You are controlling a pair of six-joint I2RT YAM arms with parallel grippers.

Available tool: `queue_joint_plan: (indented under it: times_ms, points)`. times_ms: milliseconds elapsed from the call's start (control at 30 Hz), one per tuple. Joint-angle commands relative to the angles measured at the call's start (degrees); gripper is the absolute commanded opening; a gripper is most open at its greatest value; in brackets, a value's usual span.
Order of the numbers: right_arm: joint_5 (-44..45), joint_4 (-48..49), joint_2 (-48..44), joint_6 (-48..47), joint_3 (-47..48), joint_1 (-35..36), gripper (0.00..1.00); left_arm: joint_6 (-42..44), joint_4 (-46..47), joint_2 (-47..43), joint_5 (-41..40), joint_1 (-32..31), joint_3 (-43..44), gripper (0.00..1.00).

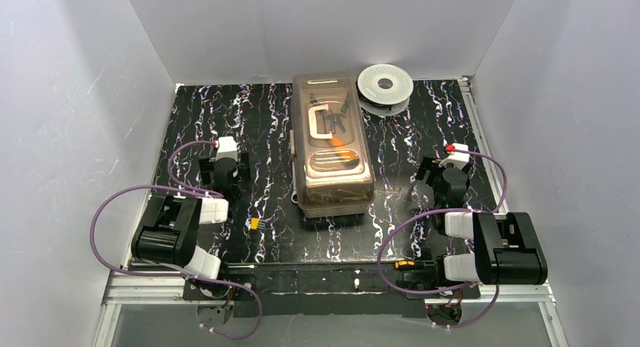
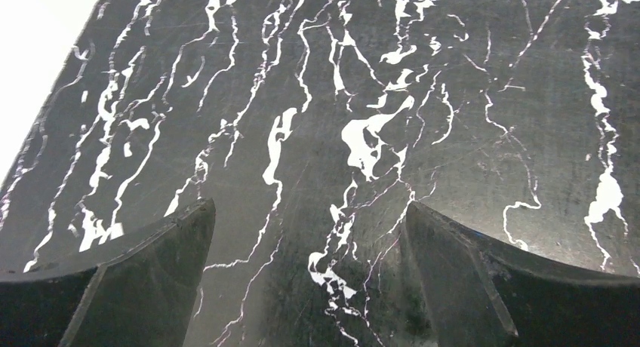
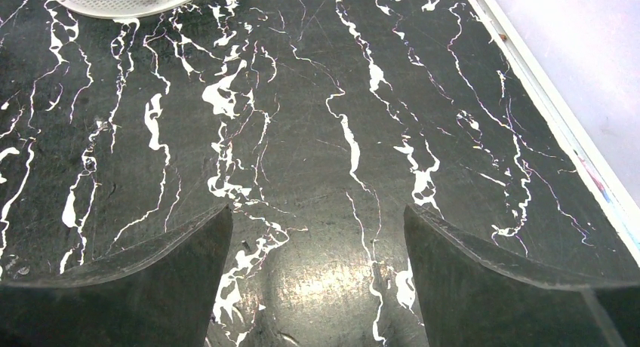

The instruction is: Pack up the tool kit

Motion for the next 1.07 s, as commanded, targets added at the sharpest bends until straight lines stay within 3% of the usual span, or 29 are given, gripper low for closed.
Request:
queue_joint_plan:
  times_ms: [0,167,233,267,333,400,467,1033]
  points:
    - [0.94,2.44,-0.61,0.03,2.04,-0.22,0.91,-2.05,-3.58,-2.26,13.67,3.49,1.76,0.98]
    - [0.96,2.38,-0.55,0.03,1.97,-0.26,0.92,-1.95,5.15,-2.67,22.3,6.02,-3.91,0.97]
    - [0.89,2.37,-0.68,0.03,2.05,-0.22,0.92,-1.38,12.09,0.2,24.38,7.08,-5.14,0.92]
    - [0.89,2.37,-0.59,-0.01,2.05,-0.29,0.92,-2.14,5.68,-1.85,25.11,7.13,-4.08,0.91]
    - [0.86,2.37,-0.57,0.03,2.04,-0.34,0.93,-1.49,11.77,0.41,24.39,7.26,-5.17,0.94]
    - [0.86,2.36,-0.62,0.03,2.03,-0.31,0.93,-2.11,6.64,-1.71,24.5,7.25,-4.63,0.98]
    - [0.86,2.35,-0.63,0.08,2.02,-0.37,0.93,-1.95,9.99,-0.17,23.76,7.27,-4.78,0.98]
    - [0.86,2.37,-0.61,0.03,2.05,-0.32,0.94,-2.26,8.02,-0.76,23.92,7.27,-4.32,0.98]
